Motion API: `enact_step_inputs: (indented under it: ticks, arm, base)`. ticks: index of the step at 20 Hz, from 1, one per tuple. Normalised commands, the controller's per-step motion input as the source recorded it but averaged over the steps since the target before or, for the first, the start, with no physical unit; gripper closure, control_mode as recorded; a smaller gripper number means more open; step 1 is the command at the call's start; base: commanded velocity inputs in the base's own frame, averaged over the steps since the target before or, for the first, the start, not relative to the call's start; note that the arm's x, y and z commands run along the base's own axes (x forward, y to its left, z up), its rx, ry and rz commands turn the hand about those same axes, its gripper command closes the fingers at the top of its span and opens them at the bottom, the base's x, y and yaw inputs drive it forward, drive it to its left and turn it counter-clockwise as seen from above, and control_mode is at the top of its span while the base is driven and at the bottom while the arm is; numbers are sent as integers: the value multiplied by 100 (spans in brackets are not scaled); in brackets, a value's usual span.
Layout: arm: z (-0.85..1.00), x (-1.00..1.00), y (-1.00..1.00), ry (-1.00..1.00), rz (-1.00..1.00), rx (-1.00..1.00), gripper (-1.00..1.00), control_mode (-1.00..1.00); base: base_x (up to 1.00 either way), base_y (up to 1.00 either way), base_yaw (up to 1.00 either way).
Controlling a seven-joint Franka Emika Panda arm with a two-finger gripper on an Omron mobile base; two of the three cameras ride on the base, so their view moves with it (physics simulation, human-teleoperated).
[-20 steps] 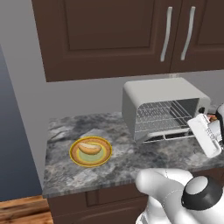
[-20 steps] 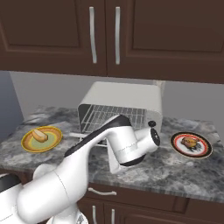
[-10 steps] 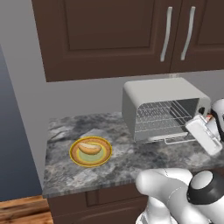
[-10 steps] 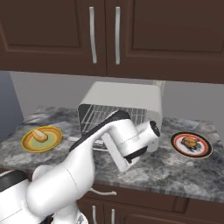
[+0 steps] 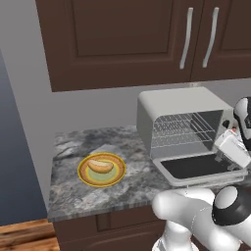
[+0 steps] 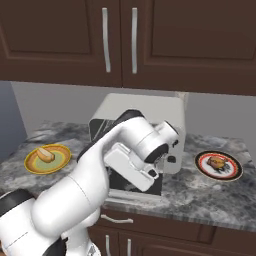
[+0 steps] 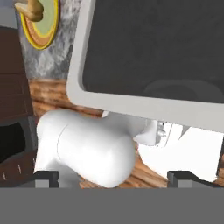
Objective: Open the toaster oven door. Place the hotdog bun on the bottom rack in the toaster oven and place the chicken drumstick on the top rack.
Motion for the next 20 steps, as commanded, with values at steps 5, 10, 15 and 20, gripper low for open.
enact_step_inputs:
  ticks: [5, 10, 15, 20]
  arm:
    - [15, -4, 1, -7, 23, 0, -100, -100]
    - [1, 16, 7, -13, 5, 0, -100, -100]
    - [5, 25, 17, -32, -1, 0, -100, -100]
    - [0, 30, 21, -36, -17, -5, -100, -100]
  base:
    - [0, 0, 0]
    - [0, 0, 0]
    - [0, 0, 0]
    - [0, 0, 0]
